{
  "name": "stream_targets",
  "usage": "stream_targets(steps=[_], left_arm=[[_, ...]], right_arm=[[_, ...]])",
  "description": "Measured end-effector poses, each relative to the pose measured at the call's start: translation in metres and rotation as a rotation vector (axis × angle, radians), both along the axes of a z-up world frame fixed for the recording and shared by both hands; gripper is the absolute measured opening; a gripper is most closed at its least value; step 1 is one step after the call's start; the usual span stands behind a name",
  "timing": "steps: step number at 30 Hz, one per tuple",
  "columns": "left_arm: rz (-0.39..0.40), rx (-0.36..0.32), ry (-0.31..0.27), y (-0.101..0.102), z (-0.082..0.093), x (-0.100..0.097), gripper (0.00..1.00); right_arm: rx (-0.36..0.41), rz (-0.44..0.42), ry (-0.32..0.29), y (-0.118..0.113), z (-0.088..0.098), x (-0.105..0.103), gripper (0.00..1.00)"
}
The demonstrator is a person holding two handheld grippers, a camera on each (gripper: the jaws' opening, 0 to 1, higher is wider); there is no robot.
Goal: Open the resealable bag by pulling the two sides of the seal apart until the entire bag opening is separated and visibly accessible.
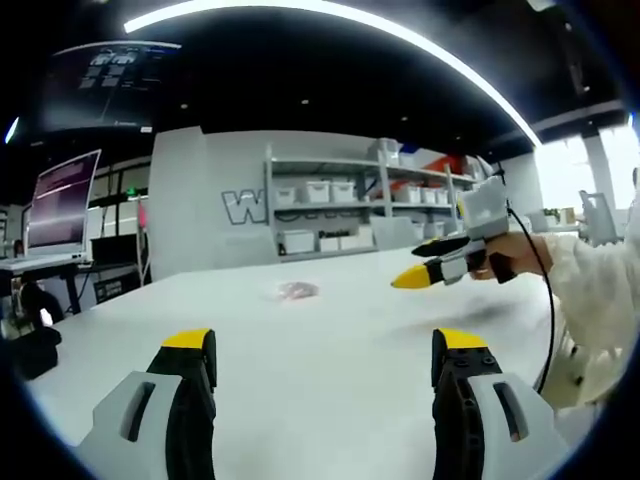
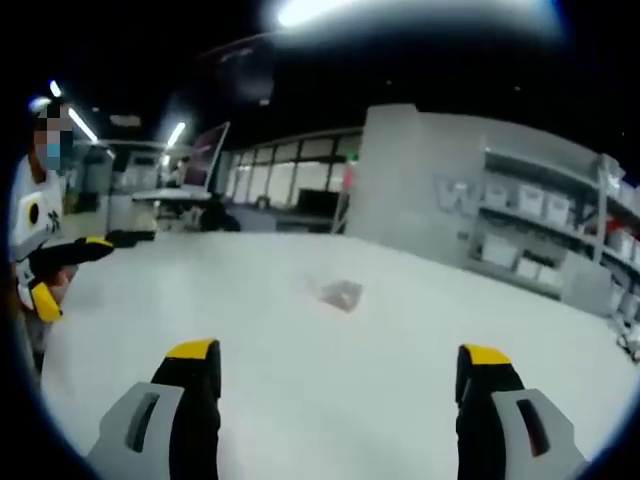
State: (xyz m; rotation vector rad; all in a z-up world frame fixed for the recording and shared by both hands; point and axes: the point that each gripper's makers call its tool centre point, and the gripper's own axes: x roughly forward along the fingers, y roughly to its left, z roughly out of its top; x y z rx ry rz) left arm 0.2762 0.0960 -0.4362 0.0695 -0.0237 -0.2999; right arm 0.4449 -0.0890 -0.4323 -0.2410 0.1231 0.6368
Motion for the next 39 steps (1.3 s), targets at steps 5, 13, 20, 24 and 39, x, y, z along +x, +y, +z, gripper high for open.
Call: stream_targets(steps=[5, 13, 20, 24, 39], left_arm=[[-0.002, -0.005, 0.001, -0.001, 0.000, 0.000, 0.88], [-0.012, -0.009, -0.003, -0.004, 0.002, 0.000, 0.88], [-0.013, -0.006, 0.000, -0.005, 0.001, 0.001, 0.88], [-0.013, -0.006, -0.002, -0.004, 0.003, 0.002, 0.88], [-0.018, 0.002, 0.002, -0.005, 0.001, 0.004, 0.88]], right_arm=[[0.013, 0.014, -0.009, 0.009, 0.004, 0.004, 0.97], [0.004, 0.009, -0.008, 0.020, -0.001, 0.012, 0.93], [-0.020, -0.001, -0.022, 0.020, -0.002, 0.017, 0.90], [-0.050, -0.001, -0.036, 0.022, -0.003, 0.022, 0.89], [-0.121, 0.012, -0.067, 0.043, -0.004, 0.041, 0.90]])
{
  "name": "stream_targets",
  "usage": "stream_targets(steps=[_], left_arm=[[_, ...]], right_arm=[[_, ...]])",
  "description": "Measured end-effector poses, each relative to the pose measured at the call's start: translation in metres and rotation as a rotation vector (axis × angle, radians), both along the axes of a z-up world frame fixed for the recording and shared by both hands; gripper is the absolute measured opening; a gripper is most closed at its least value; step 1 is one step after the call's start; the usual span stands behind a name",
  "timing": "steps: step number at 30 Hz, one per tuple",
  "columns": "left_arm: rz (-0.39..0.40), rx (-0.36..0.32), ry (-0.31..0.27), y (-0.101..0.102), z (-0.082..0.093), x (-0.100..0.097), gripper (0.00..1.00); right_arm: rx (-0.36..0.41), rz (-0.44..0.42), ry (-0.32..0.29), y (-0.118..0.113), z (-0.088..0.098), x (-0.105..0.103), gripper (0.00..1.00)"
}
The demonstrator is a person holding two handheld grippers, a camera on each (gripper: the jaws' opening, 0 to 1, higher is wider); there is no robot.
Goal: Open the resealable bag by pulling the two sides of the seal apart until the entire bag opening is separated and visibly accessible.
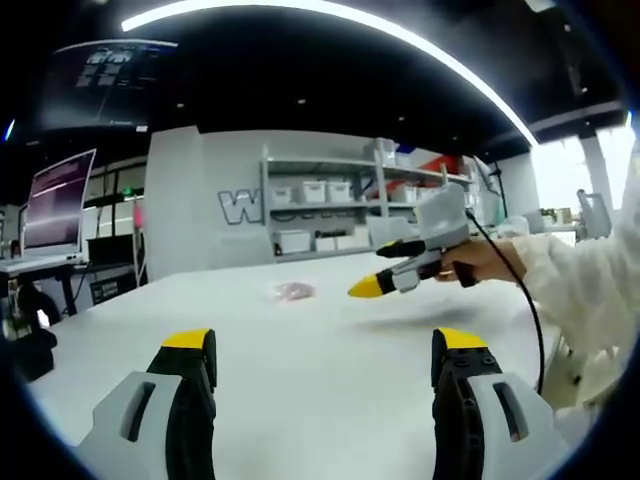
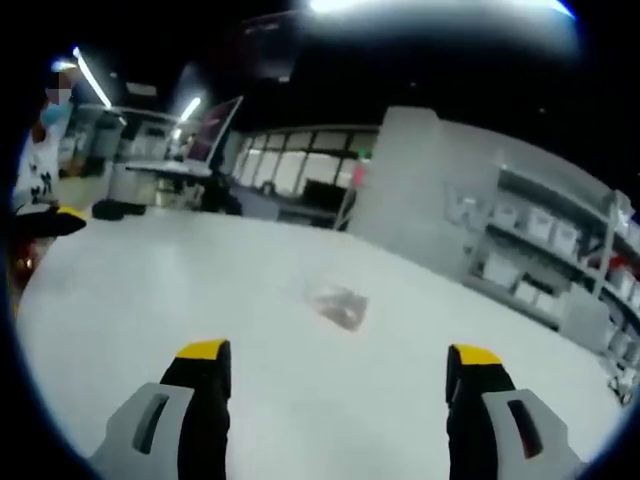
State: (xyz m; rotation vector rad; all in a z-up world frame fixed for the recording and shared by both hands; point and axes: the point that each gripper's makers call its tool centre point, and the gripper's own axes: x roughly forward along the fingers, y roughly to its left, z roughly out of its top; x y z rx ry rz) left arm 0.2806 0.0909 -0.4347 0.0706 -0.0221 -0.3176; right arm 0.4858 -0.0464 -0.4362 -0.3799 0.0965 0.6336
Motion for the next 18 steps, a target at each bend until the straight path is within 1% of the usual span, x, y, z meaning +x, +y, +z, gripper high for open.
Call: stream_targets(steps=[3, 6, 8, 12, 15, 18], left_arm=[[0.007, -0.001, -0.001, 0.002, 0.001, -0.001, 0.88], [0.012, -0.006, -0.006, 0.004, 0.002, -0.002, 0.88], [0.015, -0.006, -0.007, 0.005, 0.003, -0.002, 0.88], [0.018, -0.004, -0.017, 0.006, 0.006, -0.002, 0.88], [0.020, -0.007, -0.021, 0.007, 0.007, -0.002, 0.88], [0.023, -0.008, -0.018, 0.009, 0.005, -0.002, 0.88]], right_arm=[[-0.029, 0.006, -0.013, 0.006, 0.000, 0.003, 0.90], [-0.038, 0.014, -0.019, 0.011, -0.001, 0.003, 0.90], [-0.017, 0.034, -0.029, 0.016, 0.002, 0.002, 0.92], [-0.008, 0.046, -0.035, 0.025, 0.004, 0.002, 0.91], [-0.032, 0.054, -0.046, 0.031, 0.005, 0.004, 0.91], [-0.071, 0.051, -0.073, 0.035, 0.007, 0.007, 0.90]])
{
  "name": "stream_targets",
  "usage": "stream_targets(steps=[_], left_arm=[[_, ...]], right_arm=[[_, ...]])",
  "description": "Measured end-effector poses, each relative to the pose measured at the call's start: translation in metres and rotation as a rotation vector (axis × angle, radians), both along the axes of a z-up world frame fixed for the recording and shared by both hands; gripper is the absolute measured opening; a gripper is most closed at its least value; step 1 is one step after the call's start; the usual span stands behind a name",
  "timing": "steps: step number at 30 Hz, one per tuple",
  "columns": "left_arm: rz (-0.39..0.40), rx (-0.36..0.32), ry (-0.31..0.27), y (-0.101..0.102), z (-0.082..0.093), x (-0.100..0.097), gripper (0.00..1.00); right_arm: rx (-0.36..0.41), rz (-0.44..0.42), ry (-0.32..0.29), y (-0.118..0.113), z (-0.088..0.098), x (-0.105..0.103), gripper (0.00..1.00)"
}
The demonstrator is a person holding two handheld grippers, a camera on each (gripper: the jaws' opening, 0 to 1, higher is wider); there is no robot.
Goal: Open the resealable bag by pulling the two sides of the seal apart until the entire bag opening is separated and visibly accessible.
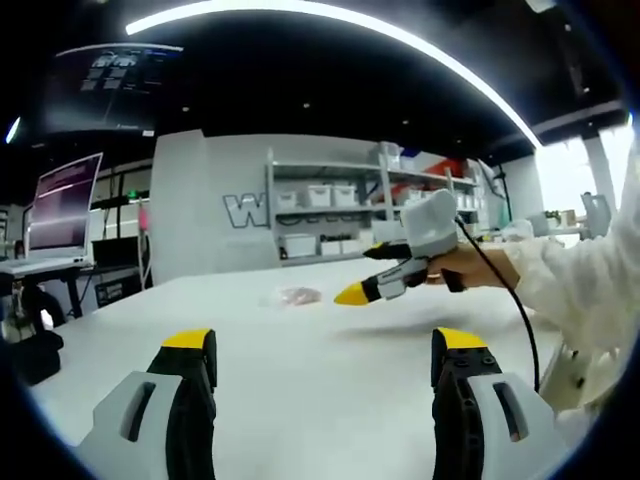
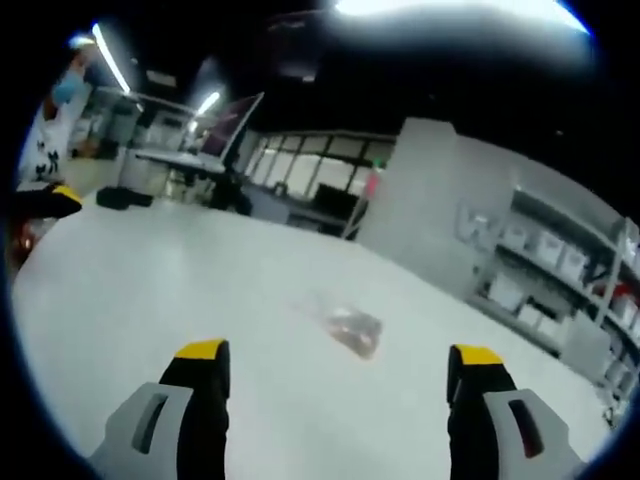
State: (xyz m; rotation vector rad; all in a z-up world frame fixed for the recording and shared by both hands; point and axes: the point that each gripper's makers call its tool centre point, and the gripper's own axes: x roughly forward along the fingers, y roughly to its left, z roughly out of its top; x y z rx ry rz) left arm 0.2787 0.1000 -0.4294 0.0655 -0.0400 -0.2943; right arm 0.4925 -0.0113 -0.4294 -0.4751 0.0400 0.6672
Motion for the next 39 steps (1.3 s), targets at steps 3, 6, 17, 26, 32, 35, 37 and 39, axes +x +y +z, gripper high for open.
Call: stream_targets(steps=[3, 6, 17, 26, 32, 35, 37, 39], left_arm=[[0.002, -0.004, 0.004, 0.002, -0.002, 0.000, 0.88], [0.004, -0.005, 0.007, 0.003, -0.004, 0.000, 0.88], [0.004, -0.009, 0.009, 0.005, -0.004, 0.000, 0.87], [0.007, -0.011, 0.011, 0.007, -0.004, 0.000, 0.87], [0.010, -0.015, 0.009, 0.008, -0.003, -0.002, 0.87], [0.006, -0.014, 0.009, 0.007, -0.003, -0.002, 0.87], [0.005, -0.015, 0.008, 0.006, -0.003, -0.002, 0.87], [0.004, -0.017, 0.006, 0.006, -0.002, -0.002, 0.87]], right_arm=[[-0.044, 0.000, -0.040, 0.002, 0.002, 0.003, 0.89], [-0.080, 0.000, -0.058, 0.005, 0.001, 0.005, 0.89], [-0.047, 0.024, -0.046, 0.024, 0.000, 0.011, 0.89], [-0.080, 0.031, -0.068, 0.031, 0.002, 0.015, 0.87], [-0.089, 0.028, -0.077, 0.033, 0.004, 0.016, 0.87], [-0.108, 0.022, -0.083, 0.034, 0.001, 0.021, 0.85], [-0.097, 0.025, -0.071, 0.036, 0.000, 0.022, 0.81], [-0.070, 0.032, -0.052, 0.040, -0.001, 0.022, 0.78]])
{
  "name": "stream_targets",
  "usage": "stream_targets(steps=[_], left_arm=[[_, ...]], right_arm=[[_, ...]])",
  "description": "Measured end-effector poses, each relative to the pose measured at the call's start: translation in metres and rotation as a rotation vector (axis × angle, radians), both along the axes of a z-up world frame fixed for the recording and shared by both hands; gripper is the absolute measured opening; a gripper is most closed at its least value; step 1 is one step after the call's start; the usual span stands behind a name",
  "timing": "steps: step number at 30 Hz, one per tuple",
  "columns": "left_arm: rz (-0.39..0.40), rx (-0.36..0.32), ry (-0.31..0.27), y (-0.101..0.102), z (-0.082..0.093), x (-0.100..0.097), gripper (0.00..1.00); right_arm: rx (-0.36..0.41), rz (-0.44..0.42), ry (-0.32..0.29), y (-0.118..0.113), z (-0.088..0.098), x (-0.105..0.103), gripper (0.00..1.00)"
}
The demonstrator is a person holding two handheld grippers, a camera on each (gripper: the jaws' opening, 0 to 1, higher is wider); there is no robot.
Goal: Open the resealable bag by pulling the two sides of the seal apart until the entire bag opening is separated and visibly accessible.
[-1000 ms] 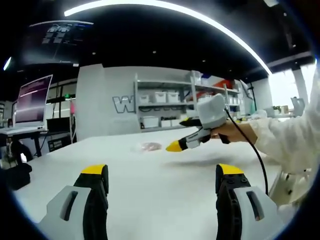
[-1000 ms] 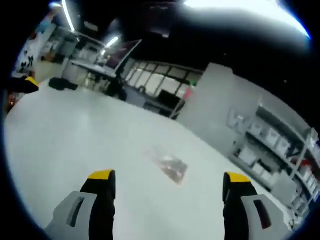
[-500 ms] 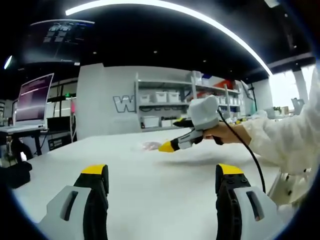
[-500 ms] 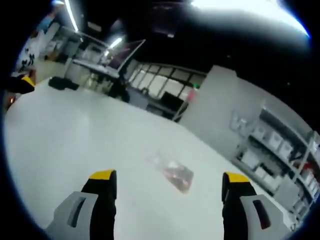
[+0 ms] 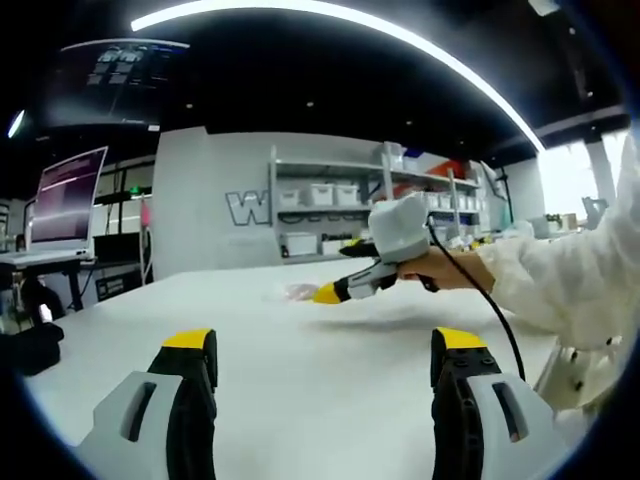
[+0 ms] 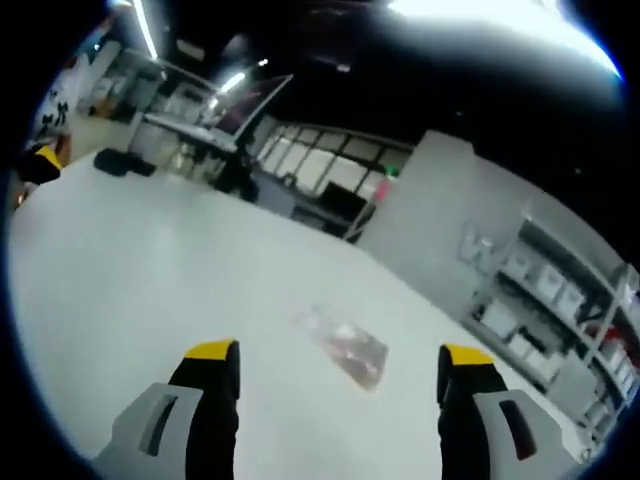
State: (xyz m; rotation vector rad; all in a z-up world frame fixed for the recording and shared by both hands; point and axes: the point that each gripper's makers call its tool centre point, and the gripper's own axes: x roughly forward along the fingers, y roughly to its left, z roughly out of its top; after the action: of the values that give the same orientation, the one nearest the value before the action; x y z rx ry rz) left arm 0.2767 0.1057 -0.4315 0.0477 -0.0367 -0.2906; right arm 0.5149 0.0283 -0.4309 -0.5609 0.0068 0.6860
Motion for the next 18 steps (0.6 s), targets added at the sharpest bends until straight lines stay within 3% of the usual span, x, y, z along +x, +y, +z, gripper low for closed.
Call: stream_targets(steps=[12, 18], left_arm=[[-0.002, -0.006, 0.007, 0.000, -0.005, 0.001, 0.87], [-0.005, -0.007, 0.005, -0.002, -0.005, 0.000, 0.87]], right_arm=[[0.031, 0.004, 0.024, 0.015, -0.007, 0.005, 0.79], [0.088, -0.003, 0.067, 0.016, -0.008, 0.006, 0.77]])
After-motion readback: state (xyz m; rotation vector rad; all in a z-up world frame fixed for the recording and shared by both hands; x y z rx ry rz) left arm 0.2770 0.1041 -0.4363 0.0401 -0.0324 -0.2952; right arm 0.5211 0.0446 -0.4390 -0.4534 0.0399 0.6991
